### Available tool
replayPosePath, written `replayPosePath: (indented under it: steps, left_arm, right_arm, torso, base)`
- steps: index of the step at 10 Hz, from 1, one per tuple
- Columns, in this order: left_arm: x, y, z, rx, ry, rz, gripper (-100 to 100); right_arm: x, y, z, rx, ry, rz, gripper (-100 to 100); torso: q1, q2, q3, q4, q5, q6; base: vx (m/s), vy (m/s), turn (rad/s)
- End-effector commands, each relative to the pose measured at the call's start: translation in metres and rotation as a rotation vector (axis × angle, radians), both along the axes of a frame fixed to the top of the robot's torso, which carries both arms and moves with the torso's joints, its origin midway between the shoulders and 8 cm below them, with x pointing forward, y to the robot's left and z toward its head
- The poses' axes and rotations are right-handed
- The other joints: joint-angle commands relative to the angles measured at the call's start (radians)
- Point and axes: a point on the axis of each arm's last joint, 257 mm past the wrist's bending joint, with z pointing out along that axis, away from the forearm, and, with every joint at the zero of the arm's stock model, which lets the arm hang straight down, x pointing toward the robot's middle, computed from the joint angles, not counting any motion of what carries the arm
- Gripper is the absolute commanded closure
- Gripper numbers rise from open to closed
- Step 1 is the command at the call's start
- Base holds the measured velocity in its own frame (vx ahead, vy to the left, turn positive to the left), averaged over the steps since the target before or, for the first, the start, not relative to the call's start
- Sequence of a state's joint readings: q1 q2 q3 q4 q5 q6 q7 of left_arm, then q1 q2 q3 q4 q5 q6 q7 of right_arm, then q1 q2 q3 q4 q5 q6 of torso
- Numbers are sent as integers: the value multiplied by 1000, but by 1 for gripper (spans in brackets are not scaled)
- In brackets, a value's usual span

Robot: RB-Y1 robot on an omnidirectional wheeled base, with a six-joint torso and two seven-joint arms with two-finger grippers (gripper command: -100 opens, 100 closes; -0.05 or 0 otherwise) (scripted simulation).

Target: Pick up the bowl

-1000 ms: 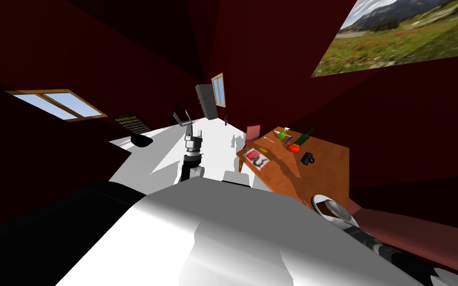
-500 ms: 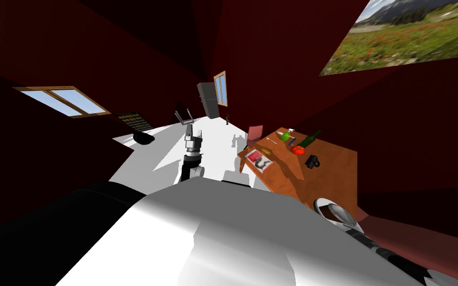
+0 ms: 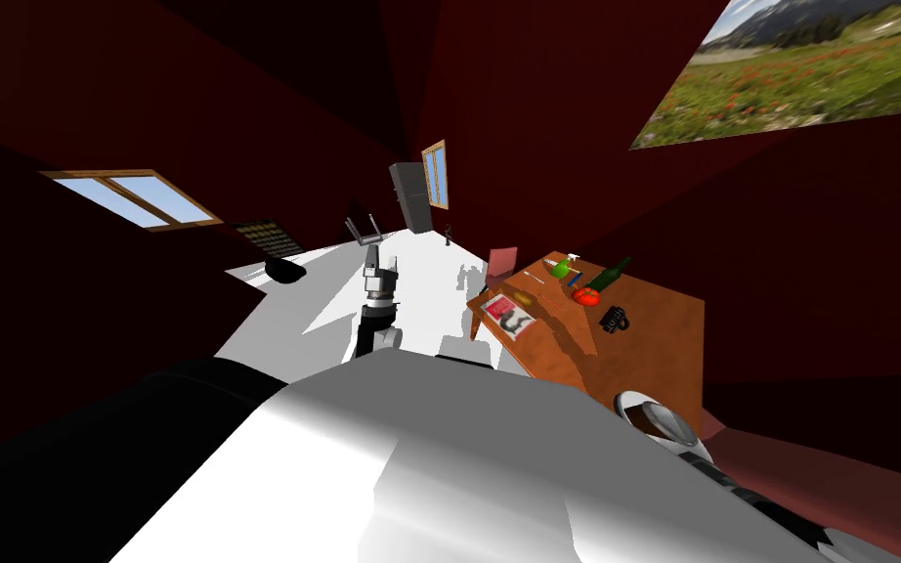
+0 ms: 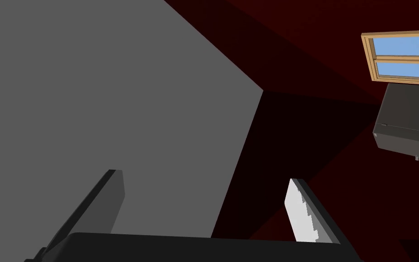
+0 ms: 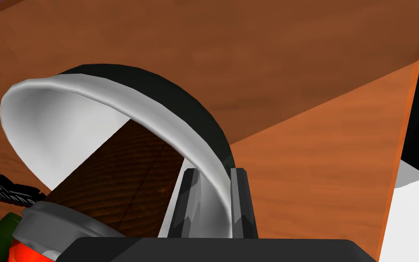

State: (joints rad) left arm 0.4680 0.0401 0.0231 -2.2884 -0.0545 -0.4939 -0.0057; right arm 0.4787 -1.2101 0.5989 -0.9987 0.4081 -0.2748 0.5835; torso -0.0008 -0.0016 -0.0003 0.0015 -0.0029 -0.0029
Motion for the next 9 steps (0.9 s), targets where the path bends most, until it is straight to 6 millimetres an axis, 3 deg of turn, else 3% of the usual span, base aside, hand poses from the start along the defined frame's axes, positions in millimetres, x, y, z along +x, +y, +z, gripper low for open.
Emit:
replayPosePath:
  steps: [1,3,4,5,8,9]
  left_arm:
    - [0,0,0,0,0,0,0]
    - [0,0,0,0,0,0,0]
    - [0,0,0,0,0,0,0]
    - [0,0,0,0,0,0,0]
    - [0,0,0,0,0,0,0]
    - [0,0,0,0,0,0,0]
  right_arm:
    - [0,0,0,0,0,0,100]
    - [0,0,0,-2,1,1,100]
    - [0,-1,0,-2,1,2,0]
    - [5,-7,11,1,-1,12,100]
    - [7,-10,17,-1,1,20,100]
    - [7,-10,18,0,1,21,0]
  torso:
    - [0,0,0,0,0,0]
    - [0,0,0,0,-1,0]
    - [-1,0,0,0,-1,0]
    - [-1,0,0,0,-1,0]
    - [5,0,0,0,2,1]
    - [4,0,0,0,2,1]
  base:
    - [0,0,0]
    - [0,0,0]
    - [0,0,0]
    - [5,39,-101]
    - [9,48,-53]
    - [1,5,1]
